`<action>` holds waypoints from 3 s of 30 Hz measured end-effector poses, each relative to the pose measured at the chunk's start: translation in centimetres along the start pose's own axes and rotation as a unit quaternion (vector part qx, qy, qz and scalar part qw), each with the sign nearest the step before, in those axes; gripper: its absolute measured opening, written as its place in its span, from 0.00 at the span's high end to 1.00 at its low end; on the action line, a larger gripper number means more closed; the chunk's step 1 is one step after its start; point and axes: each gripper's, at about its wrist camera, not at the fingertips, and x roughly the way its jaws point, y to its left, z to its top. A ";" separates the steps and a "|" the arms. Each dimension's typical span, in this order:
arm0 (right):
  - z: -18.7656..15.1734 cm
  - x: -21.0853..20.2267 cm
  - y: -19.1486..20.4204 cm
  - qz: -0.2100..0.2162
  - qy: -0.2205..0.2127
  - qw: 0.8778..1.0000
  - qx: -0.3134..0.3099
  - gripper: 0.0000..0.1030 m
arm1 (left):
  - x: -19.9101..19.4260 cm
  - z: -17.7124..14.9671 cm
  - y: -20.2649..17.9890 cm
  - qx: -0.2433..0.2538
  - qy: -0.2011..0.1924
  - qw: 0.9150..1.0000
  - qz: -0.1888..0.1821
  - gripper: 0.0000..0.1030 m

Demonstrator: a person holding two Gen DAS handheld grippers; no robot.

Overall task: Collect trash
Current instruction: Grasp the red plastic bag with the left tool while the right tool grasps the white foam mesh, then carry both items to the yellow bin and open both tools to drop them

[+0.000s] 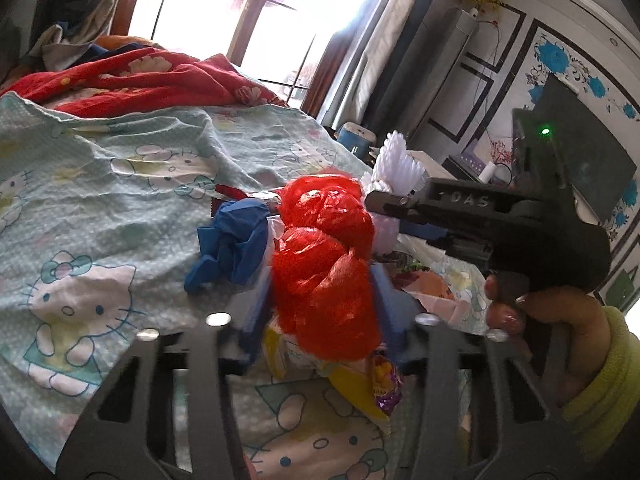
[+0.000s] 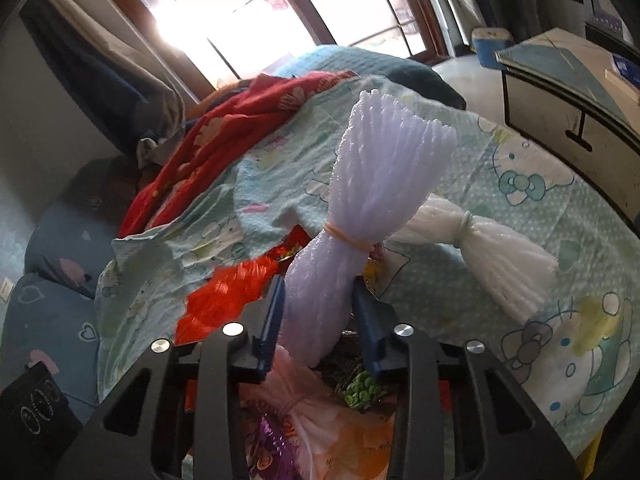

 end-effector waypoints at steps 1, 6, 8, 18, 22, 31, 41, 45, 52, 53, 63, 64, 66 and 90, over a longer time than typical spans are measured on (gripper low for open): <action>0.0 -0.6 0.0 0.003 -0.005 1.000 -0.003 0.71 | -0.1 0.0 -0.1 0.002 -0.001 1.000 -0.001 0.72; -0.2 -2.9 0.4 0.004 -0.037 0.999 -0.025 0.72 | -1.1 0.3 -1.0 0.016 -0.017 1.000 -0.004 0.79; -0.3 -4.0 0.5 0.002 -0.053 0.998 -0.034 0.72 | -1.5 0.5 -1.6 0.026 -0.023 0.999 -0.004 0.81; -0.8 -8.7 -1.2 -0.001 -0.096 0.995 -0.040 0.72 | -3.2 1.1 -3.7 0.044 -0.048 0.998 -0.018 0.84; -1.5 -10.1 -2.8 -0.011 -0.102 0.994 -0.026 0.72 | -3.4 1.3 -4.6 0.051 -0.055 0.997 -0.029 0.84; -3.7 -13.3 -6.7 -0.043 -0.116 0.992 -0.009 0.72 | -2.7 1.3 -7.6 0.078 -0.053 0.994 -0.052 0.84; -5.6 -17.3 -11.2 -0.090 -0.129 0.988 -0.003 0.72 | -0.5 0.6 -11.8 0.104 -0.037 0.990 -0.084 0.84; -6.8 -18.6 -13.0 -0.111 -0.127 0.986 0.003 0.72 | 0.4 0.1 -13.6 0.112 -0.028 0.989 -0.095 0.84; -9.1 -19.9 -16.4 -0.148 -0.116 0.982 0.012 0.72 | 2.4 -1.1 -16.7 0.130 -0.004 0.985 -0.114 0.84; -9.4 -20.0 -16.8 -0.154 -0.115 0.981 0.014 0.72 | 2.8 -1.3 -17.3 0.134 0.000 0.984 -0.117 0.84; -12.8 -21.9 -21.3 -0.199 -0.089 0.975 0.031 0.72 | 6.3 -3.0 -21.9 0.163 0.039 0.975 -0.144 0.84; -12.9 -22.0 -21.4 -0.201 -0.088 0.975 0.032 0.71 | 6.7 -3.2 -22.5 0.167 0.044 0.974 -0.146 0.84; -13.3 -22.4 -22.1 -0.203 -0.083 0.975 0.040 0.70 | 7.4 -3.8 -23.6 0.176 0.053 0.971 -0.149 0.84; -14.7 -26.0 -25.2 -0.260 -0.132 0.952 0.088 0.33 | 9.9 -6.2 -26.4 0.198 0.057 0.968 -0.145 0.11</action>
